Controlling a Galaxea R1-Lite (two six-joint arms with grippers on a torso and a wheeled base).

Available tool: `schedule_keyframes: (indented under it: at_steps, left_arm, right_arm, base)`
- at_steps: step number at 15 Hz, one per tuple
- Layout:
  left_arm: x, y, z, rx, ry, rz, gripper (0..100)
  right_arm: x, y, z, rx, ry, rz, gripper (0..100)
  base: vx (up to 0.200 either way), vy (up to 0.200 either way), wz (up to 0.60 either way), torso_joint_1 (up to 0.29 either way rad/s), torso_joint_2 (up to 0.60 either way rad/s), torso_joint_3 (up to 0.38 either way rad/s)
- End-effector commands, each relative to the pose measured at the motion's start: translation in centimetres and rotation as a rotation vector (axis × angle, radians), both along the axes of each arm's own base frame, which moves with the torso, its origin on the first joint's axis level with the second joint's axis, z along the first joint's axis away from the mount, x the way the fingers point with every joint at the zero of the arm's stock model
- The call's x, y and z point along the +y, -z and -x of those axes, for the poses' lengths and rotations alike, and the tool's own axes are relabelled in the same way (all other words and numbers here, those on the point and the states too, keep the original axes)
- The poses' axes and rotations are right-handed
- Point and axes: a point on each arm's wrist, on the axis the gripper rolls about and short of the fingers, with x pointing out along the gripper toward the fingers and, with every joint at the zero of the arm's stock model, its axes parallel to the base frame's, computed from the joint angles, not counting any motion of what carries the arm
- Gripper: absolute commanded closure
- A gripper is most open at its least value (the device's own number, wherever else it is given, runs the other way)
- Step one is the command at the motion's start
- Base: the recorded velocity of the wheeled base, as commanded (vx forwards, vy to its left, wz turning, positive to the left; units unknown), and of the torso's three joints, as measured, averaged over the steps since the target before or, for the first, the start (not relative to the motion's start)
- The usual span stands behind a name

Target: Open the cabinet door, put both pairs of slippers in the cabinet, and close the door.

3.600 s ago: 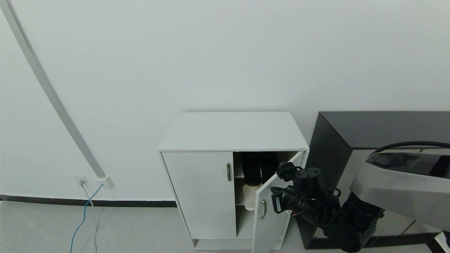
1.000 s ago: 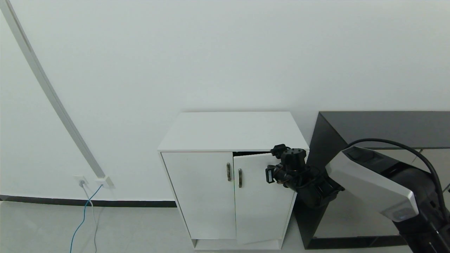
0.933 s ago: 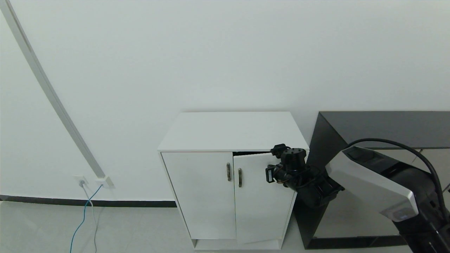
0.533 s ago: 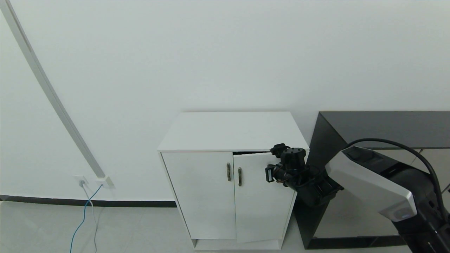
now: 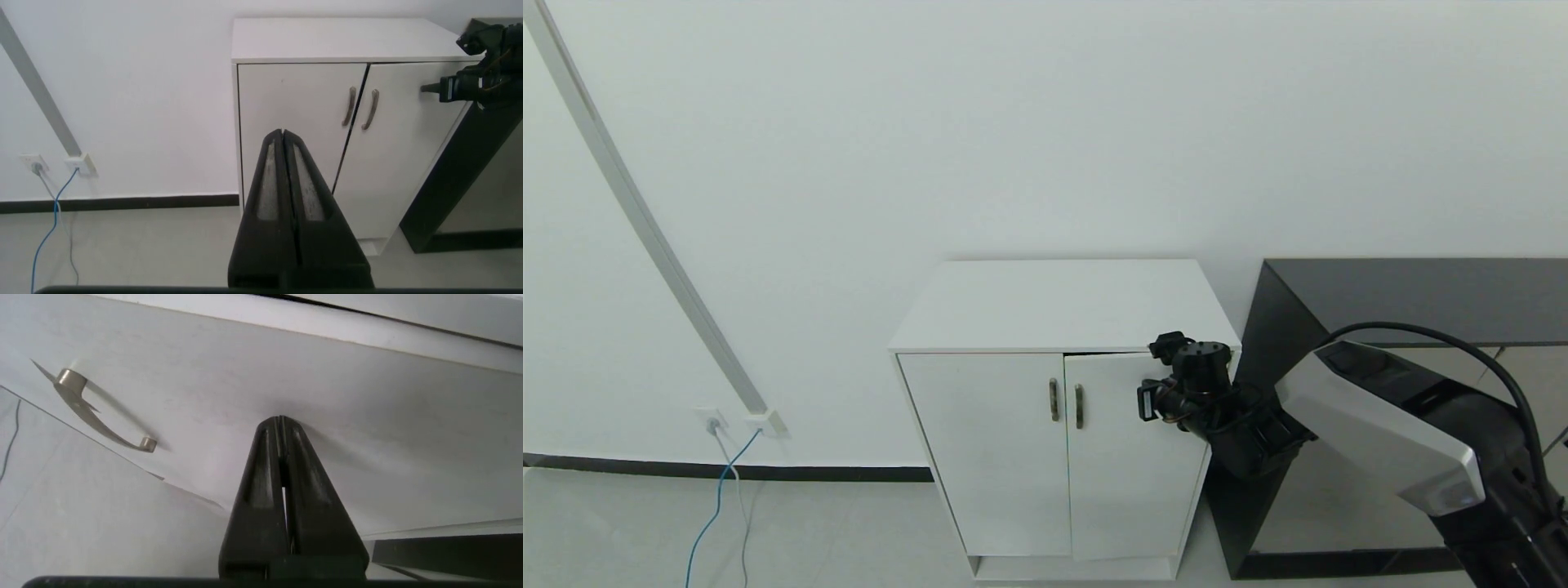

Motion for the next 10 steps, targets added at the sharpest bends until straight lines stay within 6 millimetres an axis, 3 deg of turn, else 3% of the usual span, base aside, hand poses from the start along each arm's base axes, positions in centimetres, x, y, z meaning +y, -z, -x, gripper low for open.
schedule_keyframes:
  at_steps: [1,10]
  left_arm:
    - [0.0,0.01,-0.01,0.003,0.0,0.0,100]
    - [0.0,0.0,-0.01,0.001,0.0,0.0,100]
  right_arm:
    - [0.03,0.32,-0.04,0.004,0.002,0.002,100]
    - [0.22,-0.38,-0.42,-0.009,0.003,0.0,100]
  base:
    - [0.0,0.0,0.0,0.0,0.0,0.0]
    - [0.0,0.0,0.0,0.0,0.0,0.0]
